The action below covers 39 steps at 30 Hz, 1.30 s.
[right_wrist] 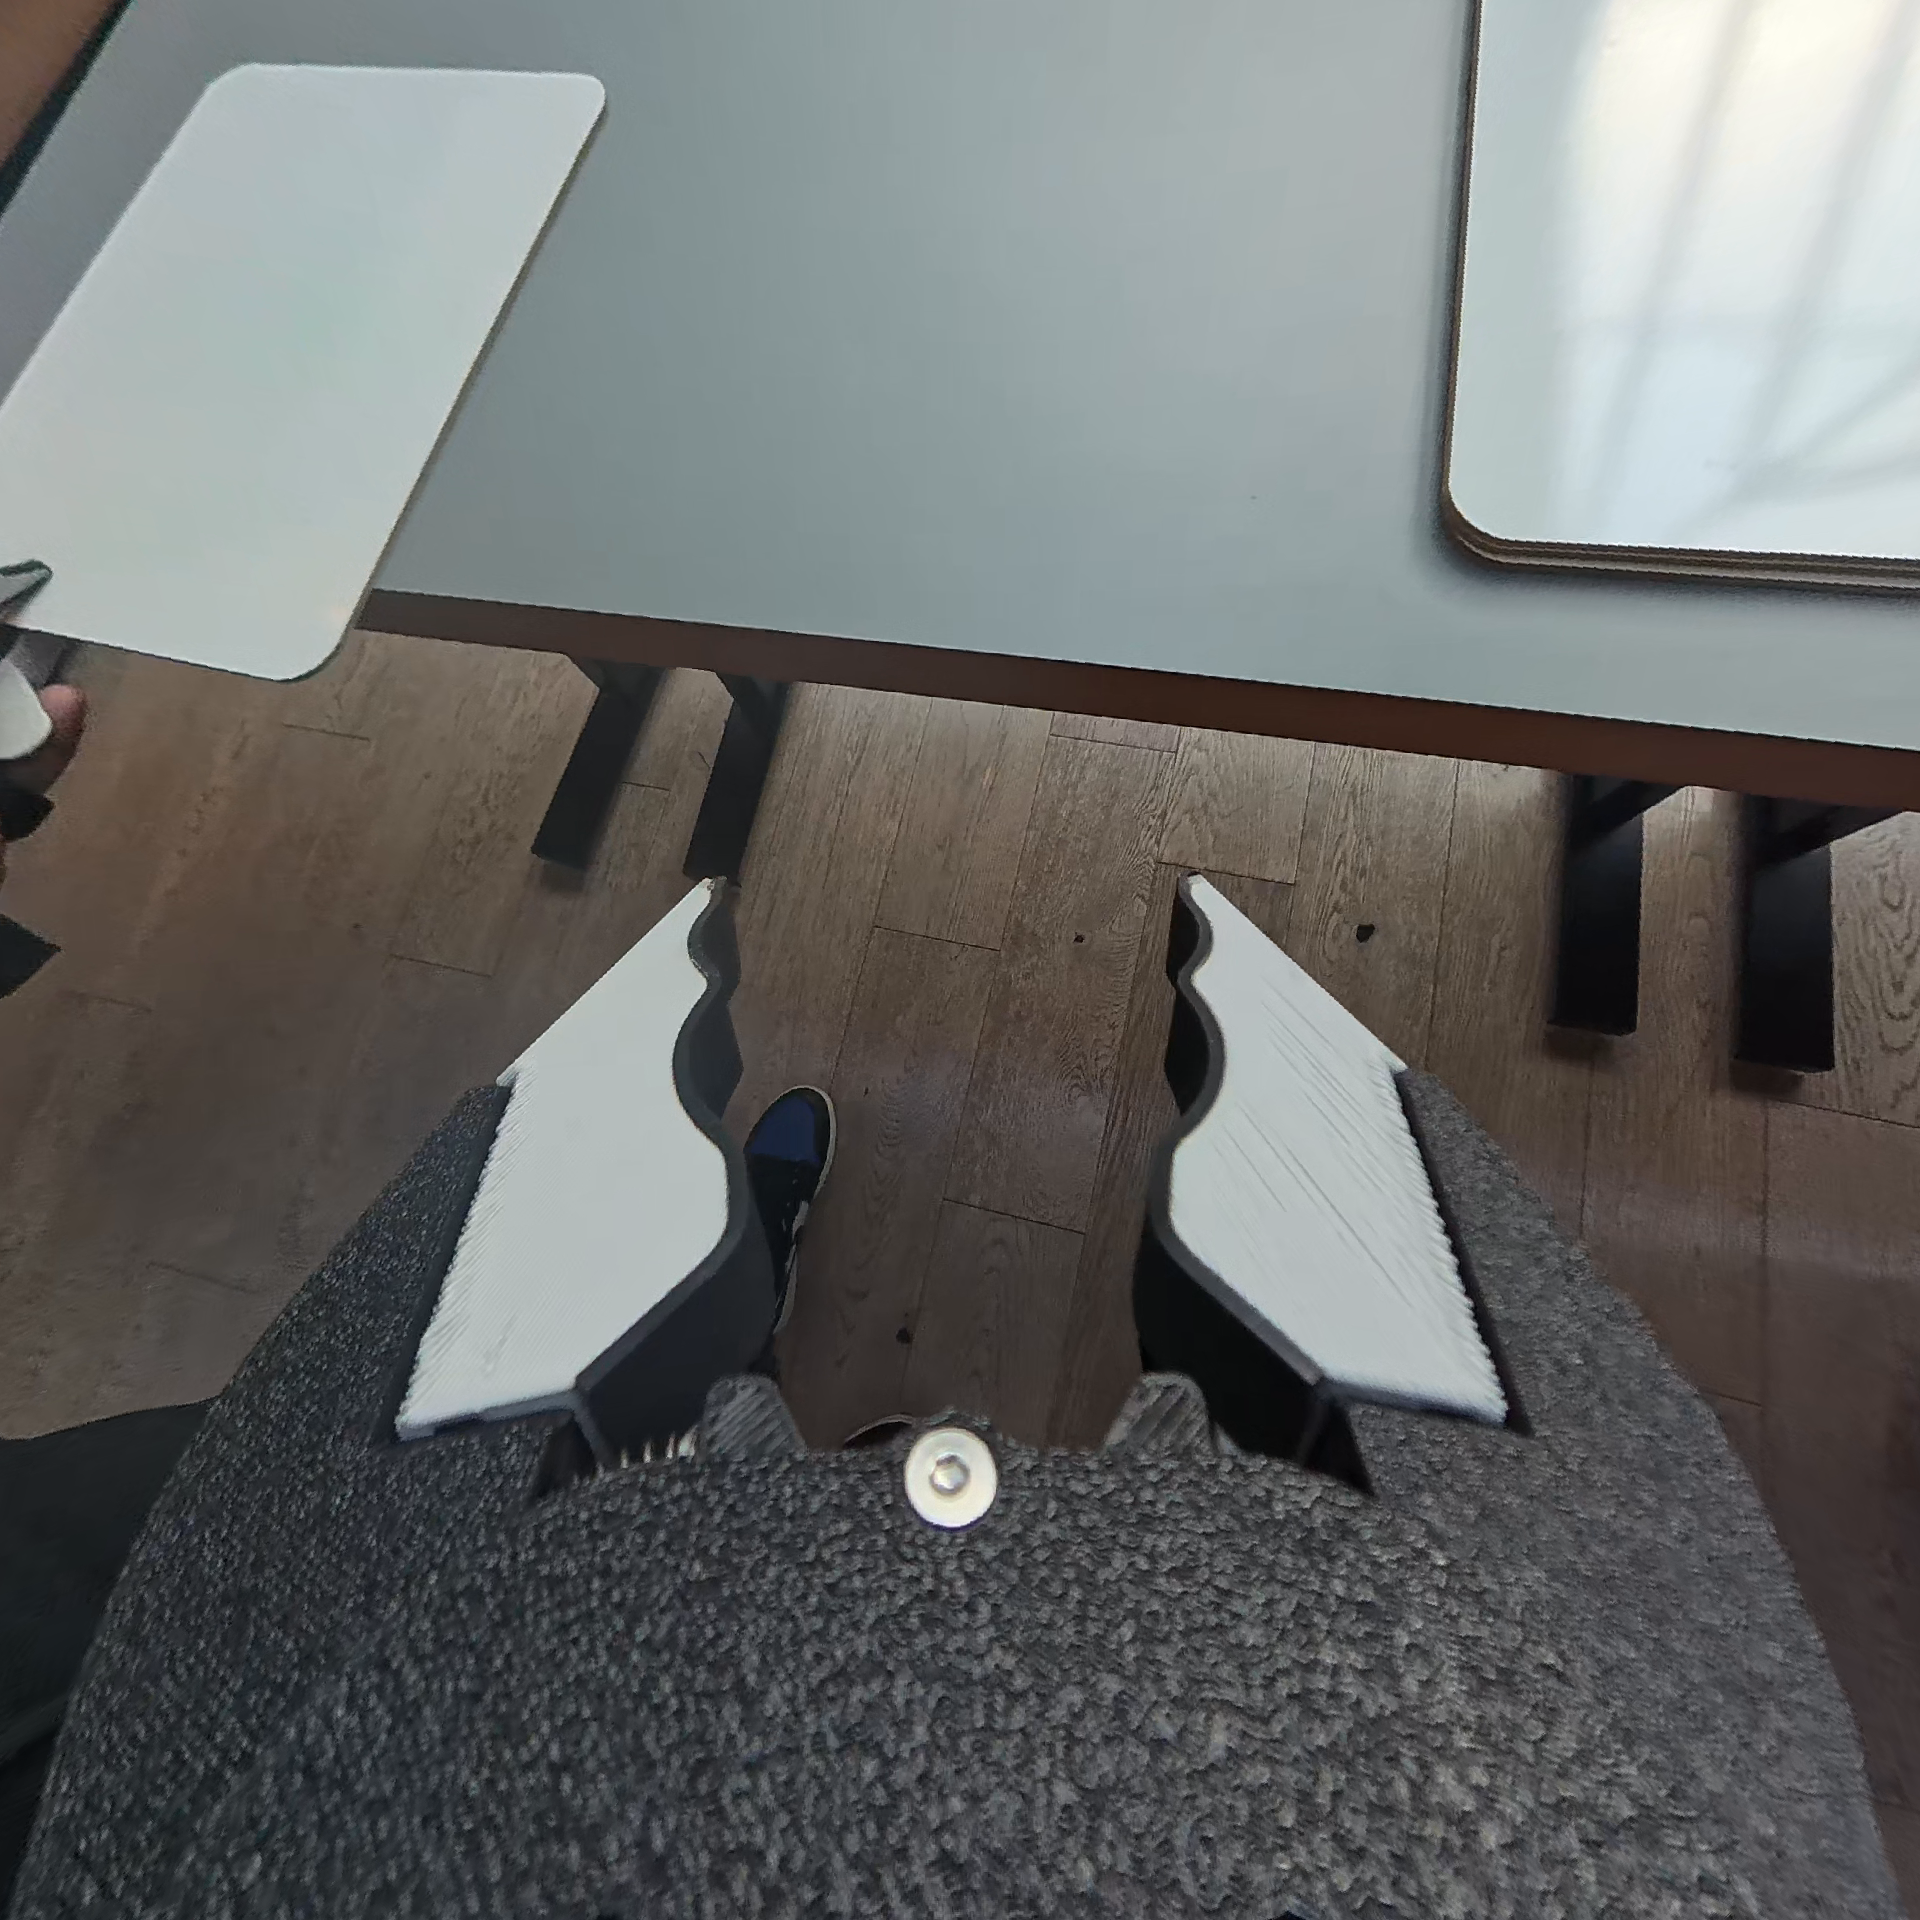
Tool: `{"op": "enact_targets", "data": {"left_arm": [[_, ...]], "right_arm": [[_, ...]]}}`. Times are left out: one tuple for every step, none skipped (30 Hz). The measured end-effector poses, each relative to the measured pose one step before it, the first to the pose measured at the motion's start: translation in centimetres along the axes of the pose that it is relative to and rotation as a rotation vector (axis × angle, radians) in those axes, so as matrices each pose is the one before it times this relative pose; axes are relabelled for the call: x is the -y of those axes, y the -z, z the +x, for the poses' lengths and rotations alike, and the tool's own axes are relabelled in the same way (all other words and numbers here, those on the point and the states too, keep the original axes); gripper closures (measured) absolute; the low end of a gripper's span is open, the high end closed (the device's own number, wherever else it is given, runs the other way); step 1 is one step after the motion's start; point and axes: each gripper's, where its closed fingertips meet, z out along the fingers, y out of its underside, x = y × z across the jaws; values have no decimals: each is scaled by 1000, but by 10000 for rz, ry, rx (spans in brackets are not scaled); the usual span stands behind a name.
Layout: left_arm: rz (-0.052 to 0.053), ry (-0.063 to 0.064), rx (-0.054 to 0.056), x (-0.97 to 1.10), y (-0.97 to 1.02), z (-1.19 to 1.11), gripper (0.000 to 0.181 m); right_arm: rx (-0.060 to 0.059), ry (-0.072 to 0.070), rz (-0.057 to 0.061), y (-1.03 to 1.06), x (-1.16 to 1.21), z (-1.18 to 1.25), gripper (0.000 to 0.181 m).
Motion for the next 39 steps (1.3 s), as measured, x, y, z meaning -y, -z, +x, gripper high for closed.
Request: {"op": "enact_targets", "data": {"left_arm": [[-16,-99,-73,-368,374,7,174],[4,-100,-105,-347,506,115,174],[45,-83,-157,-293,607,294,175],[46,-159,-88,-325,694,373,176],[-15,-198,-136,-431,714,593,177],[-23,-137,-237,-444,723,874,178],[-53,-89,-160,-486,678,839,179],[-148,-120,-94,-654,624,785,179],[-231,-74,-113,-835,548,802,178],[-209,-54,-100,-885,532,769,178],[-173,7,-175,-879,541,831,176],[-143,78,-250,-865,548,889,175],[-151,3,-179,-925,535,814,175],[-205,-74,-167,-1029,491,834,174],[-203,-43,-219,-1067,432,932,174],[-179,17,-241,-1072,362,998,175],[-231,10,-259,-1205,218,1083,174],[-336,-53,-222,-1442,24,1104,175],[-349,-74,-238,-1487,-158,1216,175],[-303,-6,-290,-1421,-345,1319,175],[-309,30,-319,-1429,-534,1366,175],[-381,-9,-316,-1518,-756,1339,176],[-418,-66,-297,-1551,-946,1296,177],[-366,-34,-344,-1418,-1106,1333,176],[-362,-20,-361,-1319,-1257,1307,176],[-311,-168,-229,-1071,-1341,1108,176],[-363,-313,-178,-877,-1368,1014,175],[-505,-456,-141,-874,-1413,939,175],[-607,-665,70,-870,-1412,604,175],[-646,-689,80,-760,-1397,542,173],[-608,-536,-1,-529,-1348,575,166],[-559,-498,75,-323,-1275,418,152],[-616,-584,150,-313,-1195,272,145],[-552,-687,203,-172,-1100,177,140],[-433,-660,223,47,-1032,49,137],[-394,-597,284,123,-1002,-219,130],[-433,-568,281,44,-1002,-387,128],[-454,-521,248,-14,-1036,-496,124],[-355,-440,240,93,-1029,-604,120]], "right_arm": [[3,8,39,294,-107,-31,98],[15,4,9,286,-213,-37,99],[22,10,-7,268,-278,-45,99],[25,26,7,272,-260,-56,99],[46,62,24,271,-191,-135,99],[79,99,34,249,-152,-256,100],[139,88,35,174,-148,-425,101],[231,9,14,73,-198,-641,101],[392,-123,-11,-63,-269,-967,101],[471,-122,-36,-188,-333,-1216,101],[498,-136,2,-266,-282,-1381,100],[535,-208,4,-351,-256,-1450,100],[534,-231,1,-393,-191,-1443,98],[457,-233,85,-313,20,-1284,96],[439,-274,164,-177,251,-1184,96],[388,-283,169,-47,351,-1049,96],[384,-291,167,95,403,-963,95],[421,-368,213,274,539,-918,95],[390,-426,249,457,645,-801,95],[334,-383,243,606,696,-689,95],[396,-385,249,724,764,-769,95],[393,-429,247,798,782,-753,97],[417,-391,238,878,792,-800,101],[446,-244,211,939,779,-923,110],[266,-149,187,996,769,-716,126],[262,-56,233,1111,881,-754,144],[405,-4,203,1288,905,-951,156],[-17,-145,281,1398,1073,-237,160],[82,-292,296,1471,1155,-246,165],[285,-311,276,1517,1201,-483,174],[398,130,270,1424,1191,-908,176],[-67,264,112,1252,1090,-380,175],[38,305,37,1163,1102,-420,174],[-65,153,5,1073,1141,-105,174],[-132,14,-16,1026,1122,223,173],[-70,-164,20,956,1114,336,173],[-94,6,14,921,1037,460,173],[-80,109,-30,851,910,590,173],[16,100,16,824,985,627,174]]}}
